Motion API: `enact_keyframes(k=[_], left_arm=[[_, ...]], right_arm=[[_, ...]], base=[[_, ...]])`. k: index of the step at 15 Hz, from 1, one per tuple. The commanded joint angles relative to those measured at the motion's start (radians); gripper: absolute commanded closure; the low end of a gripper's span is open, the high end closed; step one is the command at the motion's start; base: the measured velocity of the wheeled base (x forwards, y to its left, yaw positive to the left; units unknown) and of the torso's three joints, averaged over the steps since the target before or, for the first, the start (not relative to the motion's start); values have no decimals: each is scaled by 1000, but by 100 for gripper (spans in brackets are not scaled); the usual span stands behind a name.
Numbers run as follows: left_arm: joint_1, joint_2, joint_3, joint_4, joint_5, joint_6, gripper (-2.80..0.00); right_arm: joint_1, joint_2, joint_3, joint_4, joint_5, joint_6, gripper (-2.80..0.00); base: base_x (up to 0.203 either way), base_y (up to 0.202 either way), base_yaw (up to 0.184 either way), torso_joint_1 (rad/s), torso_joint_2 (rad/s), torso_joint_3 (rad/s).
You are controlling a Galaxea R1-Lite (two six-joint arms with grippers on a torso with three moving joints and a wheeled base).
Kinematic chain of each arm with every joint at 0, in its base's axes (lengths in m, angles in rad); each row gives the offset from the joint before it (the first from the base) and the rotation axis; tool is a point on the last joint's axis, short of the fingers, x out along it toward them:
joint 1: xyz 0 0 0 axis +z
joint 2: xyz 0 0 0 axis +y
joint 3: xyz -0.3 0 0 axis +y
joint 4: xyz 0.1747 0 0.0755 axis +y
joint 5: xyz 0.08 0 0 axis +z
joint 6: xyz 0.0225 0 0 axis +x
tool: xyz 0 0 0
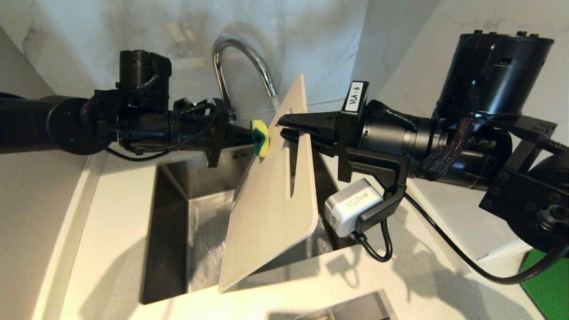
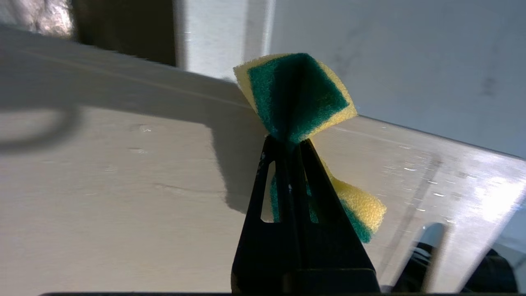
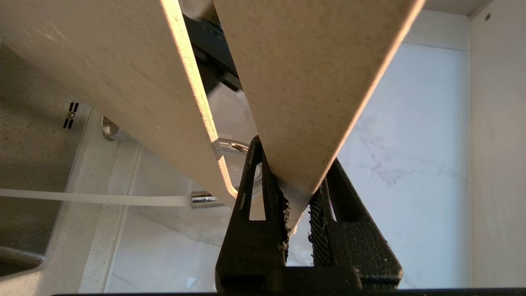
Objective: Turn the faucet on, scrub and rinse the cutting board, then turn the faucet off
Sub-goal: Scrub the cutting board underwater
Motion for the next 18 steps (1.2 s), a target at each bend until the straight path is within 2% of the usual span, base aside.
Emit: enact_keyframes(k=[1, 6, 12, 18], left_arm=[[6, -16, 48, -1, -4, 9, 0], [18, -57, 166, -20, -3, 50, 0], [92, -82, 360, -153, -7, 58, 0], [171, -71, 560, -320, -41, 61, 0]], right_arm=[[-1, 1, 1, -3, 4, -12, 0], [-1, 1, 7, -14, -18, -1, 0], [-1, -2, 9, -29, -18, 13, 0], [-1, -4, 6, -29, -18, 16, 0]], base=[[0, 0, 0, 0, 0, 0], [0, 0, 0, 0, 0, 0], [0, 0, 0, 0, 0, 0], [0, 0, 0, 0, 0, 0]])
